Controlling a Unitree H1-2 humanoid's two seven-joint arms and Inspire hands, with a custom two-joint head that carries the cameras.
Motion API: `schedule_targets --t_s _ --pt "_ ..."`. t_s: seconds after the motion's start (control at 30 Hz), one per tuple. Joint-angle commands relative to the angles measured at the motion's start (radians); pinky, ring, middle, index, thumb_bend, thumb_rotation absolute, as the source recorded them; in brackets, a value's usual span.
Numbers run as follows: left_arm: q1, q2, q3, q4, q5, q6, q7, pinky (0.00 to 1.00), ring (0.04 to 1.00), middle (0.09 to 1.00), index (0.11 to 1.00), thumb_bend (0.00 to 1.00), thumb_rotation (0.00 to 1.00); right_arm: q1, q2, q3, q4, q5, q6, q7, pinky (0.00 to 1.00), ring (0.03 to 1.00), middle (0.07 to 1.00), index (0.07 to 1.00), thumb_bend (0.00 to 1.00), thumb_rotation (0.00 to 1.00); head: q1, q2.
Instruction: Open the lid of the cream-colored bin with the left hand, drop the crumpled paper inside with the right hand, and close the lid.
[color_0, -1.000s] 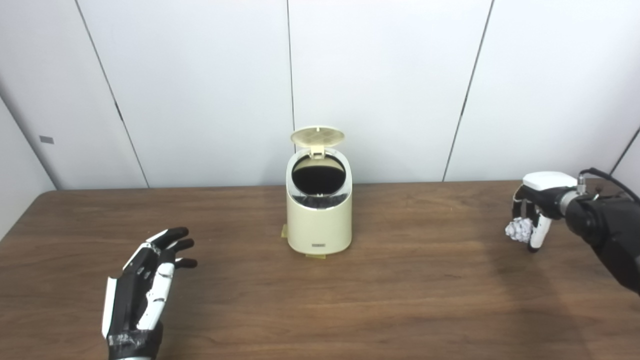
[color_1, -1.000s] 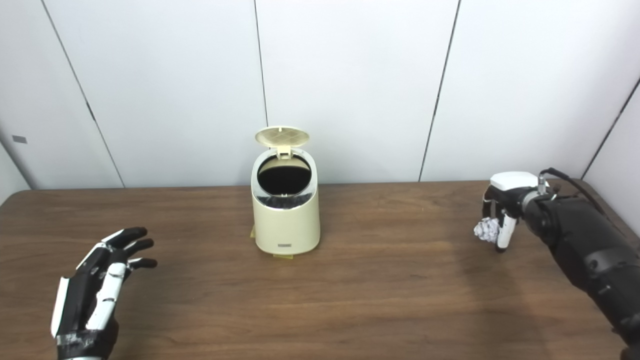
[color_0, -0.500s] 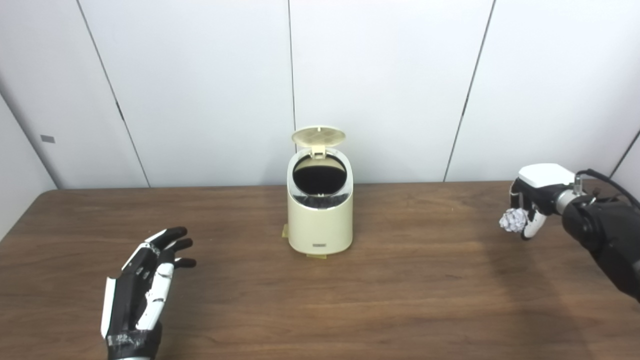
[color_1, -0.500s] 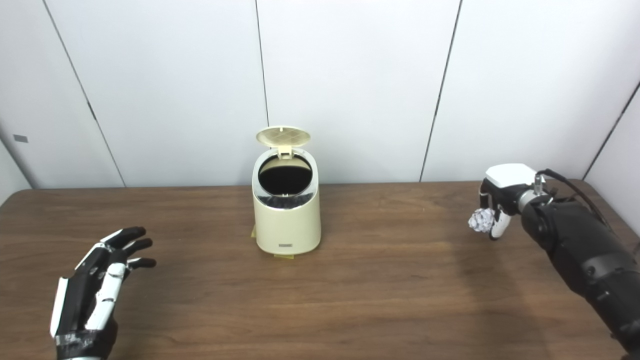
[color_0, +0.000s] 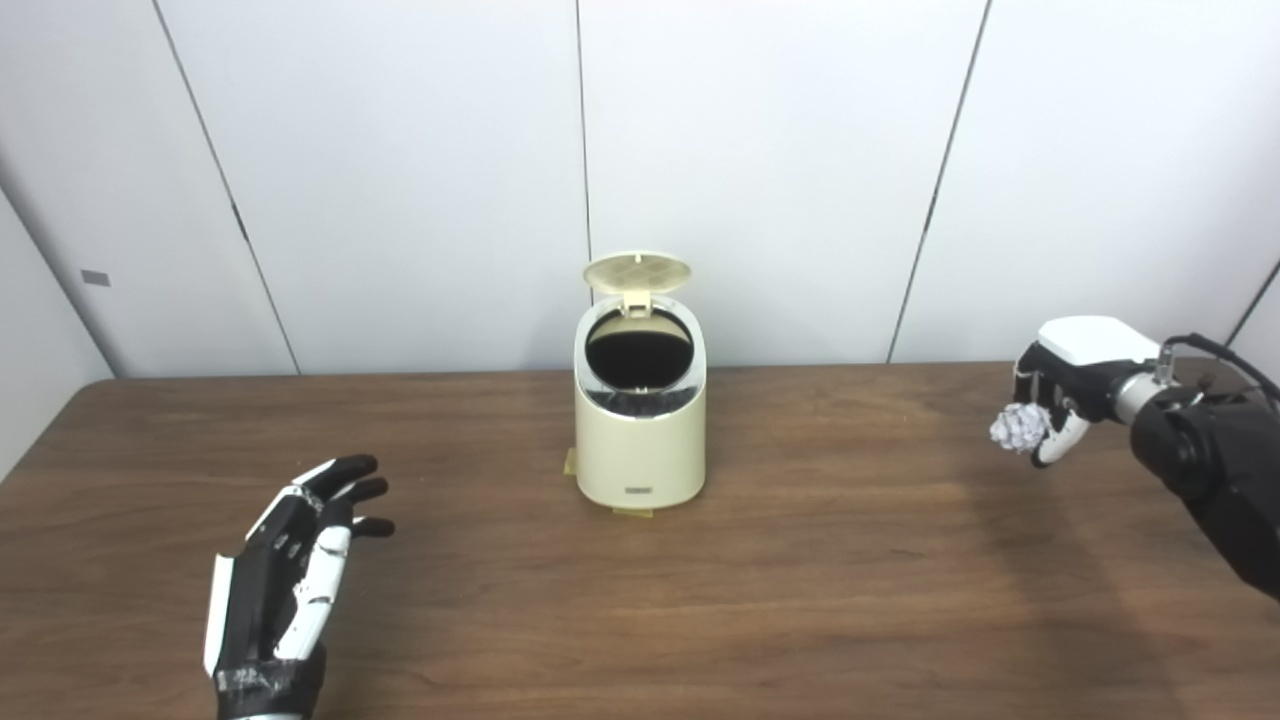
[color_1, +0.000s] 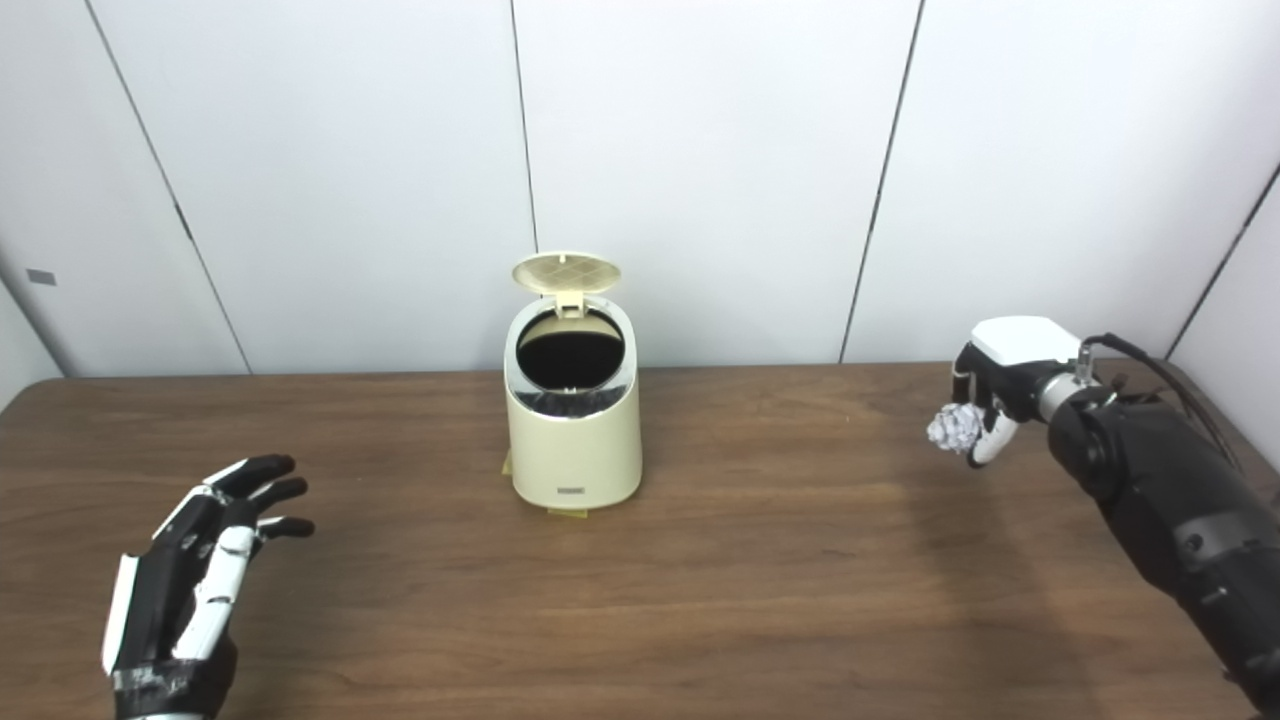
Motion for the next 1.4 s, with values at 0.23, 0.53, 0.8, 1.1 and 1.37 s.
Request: schedule_targets --t_s 0.23,0.53,0.8,1.1,1.37 --pt "-0.019 0.0 -0.005 -0.012 -0.003 -0.019 -0.001 0.58 0.737 0.772 0.736 0.41 0.53 -0.062 -0.033 -0.042 -0.159 0.018 0.05 0.085 0.22 0.275 0.433 0.485 0.53 0.0 -0.002 0.0" --pt "-0.03 0.003 -0.01 0.011 0.006 -0.036 -0.006 0.57 0.74 0.773 0.734 0.39 0.53 -0.096 0.016 -0.054 -0.272 0.044 0.091 0.174 0.24 0.324 0.408 0.5 0.53 0.0 -0.01 -0.004" --pt "-0.04 -0.002 -0.017 0.02 0.018 -0.035 -0.003 0.59 0.751 0.777 0.738 0.39 0.55 -0.137 0.078 -0.038 -0.321 0.018 0.129 0.2 0.46 0.461 0.498 0.48 0.52 0.0 -0.01 -0.007" --pt "-0.057 -0.012 -0.017 0.042 0.028 -0.051 0.006 0.58 0.744 0.779 0.738 0.39 0.54 -0.21 0.144 -0.003 -0.339 -0.002 0.133 0.265 0.35 0.415 0.495 0.502 0.52 0.0 -0.007 -0.024" --pt "-0.062 -0.028 -0.018 0.049 0.034 -0.059 0.012 0.58 0.744 0.779 0.738 0.39 0.53 -0.254 0.2 0.019 -0.367 -0.022 0.156 0.302 0.36 0.439 0.524 0.476 0.52 0.0 0.002 -0.037"
